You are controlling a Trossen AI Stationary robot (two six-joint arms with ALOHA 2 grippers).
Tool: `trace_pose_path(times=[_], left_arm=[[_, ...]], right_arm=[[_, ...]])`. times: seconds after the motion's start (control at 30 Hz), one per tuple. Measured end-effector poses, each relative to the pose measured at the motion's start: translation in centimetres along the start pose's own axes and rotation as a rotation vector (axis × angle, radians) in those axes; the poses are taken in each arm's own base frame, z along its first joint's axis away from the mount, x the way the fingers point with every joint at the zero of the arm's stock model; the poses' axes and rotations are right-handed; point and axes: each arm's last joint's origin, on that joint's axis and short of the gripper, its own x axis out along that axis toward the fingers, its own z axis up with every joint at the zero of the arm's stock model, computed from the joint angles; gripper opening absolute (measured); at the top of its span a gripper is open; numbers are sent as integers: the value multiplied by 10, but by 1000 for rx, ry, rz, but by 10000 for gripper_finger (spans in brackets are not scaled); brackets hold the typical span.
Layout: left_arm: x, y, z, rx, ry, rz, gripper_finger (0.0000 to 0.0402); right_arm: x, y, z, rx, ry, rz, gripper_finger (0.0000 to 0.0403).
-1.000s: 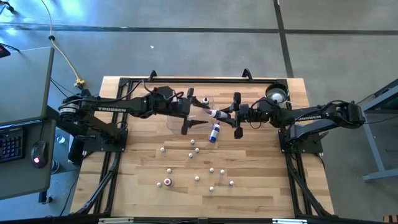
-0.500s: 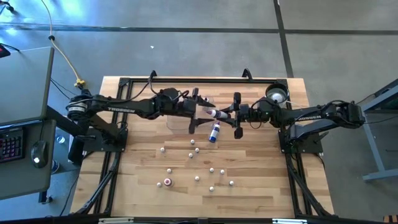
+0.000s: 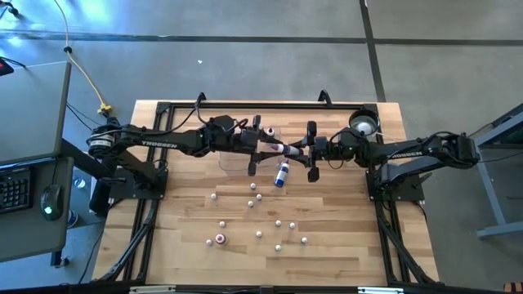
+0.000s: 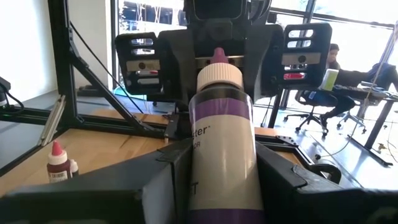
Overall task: Pick & Place food coloring
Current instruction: Put the large purple food coloring bottle into the transparent bin
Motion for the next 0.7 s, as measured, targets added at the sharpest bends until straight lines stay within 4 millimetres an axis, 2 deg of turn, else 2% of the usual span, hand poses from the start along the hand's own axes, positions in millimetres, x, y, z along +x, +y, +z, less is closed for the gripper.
trace_pose_path(times=[0.13, 0.5, 0.7], left_arm=[[0, 0, -1, 4, 8, 1, 108], [0, -1, -5, -14, 57, -9, 113], [-5, 0, -11, -45, 176, 110, 112]], right_arm=[[0, 0, -1, 1, 7, -2, 124], [0, 1, -6, -16, 60, 7, 183], [-2, 0, -15, 51, 179, -35, 196]])
